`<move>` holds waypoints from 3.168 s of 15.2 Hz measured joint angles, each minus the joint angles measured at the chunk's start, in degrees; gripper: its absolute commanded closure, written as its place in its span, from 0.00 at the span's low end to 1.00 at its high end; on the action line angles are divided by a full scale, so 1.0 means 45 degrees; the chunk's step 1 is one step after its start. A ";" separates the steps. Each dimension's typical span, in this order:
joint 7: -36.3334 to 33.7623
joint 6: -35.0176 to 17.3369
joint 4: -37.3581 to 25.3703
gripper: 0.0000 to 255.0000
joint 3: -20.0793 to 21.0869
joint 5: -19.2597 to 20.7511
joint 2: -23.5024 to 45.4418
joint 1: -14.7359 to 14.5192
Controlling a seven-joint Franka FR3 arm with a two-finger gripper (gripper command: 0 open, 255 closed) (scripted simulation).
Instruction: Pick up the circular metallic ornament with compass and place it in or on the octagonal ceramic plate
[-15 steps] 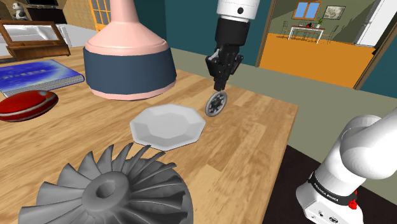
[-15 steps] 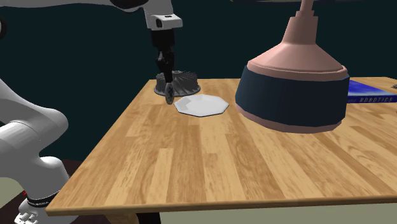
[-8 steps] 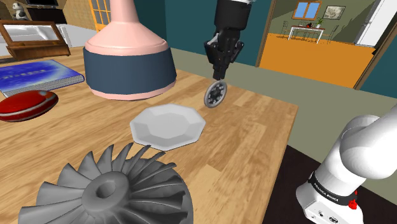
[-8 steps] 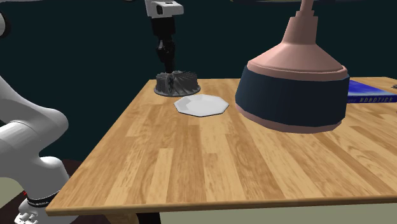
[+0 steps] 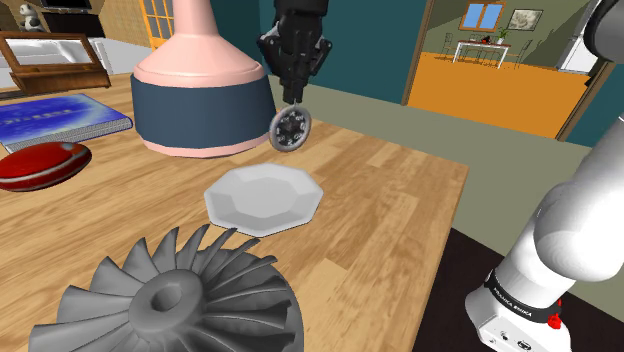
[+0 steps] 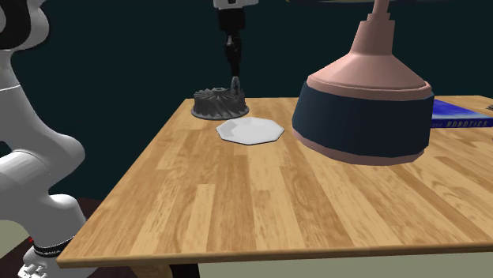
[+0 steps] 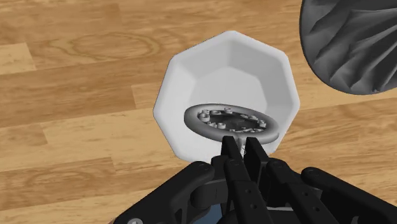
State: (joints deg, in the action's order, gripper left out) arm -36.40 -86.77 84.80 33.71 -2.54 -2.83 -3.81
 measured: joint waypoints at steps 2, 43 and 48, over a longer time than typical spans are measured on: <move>-0.0784 0.0726 -0.2193 1.00 0.0503 0.1070 0.1762 -0.0491; -0.0857 -0.2678 0.1203 0.00 0.0530 0.1054 0.1755 -0.0327; -0.0935 -0.1511 -0.0133 0.00 0.0572 0.1188 0.1965 -0.0418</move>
State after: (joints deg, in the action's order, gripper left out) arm -40.61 -93.57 84.20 36.28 2.80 6.01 -5.69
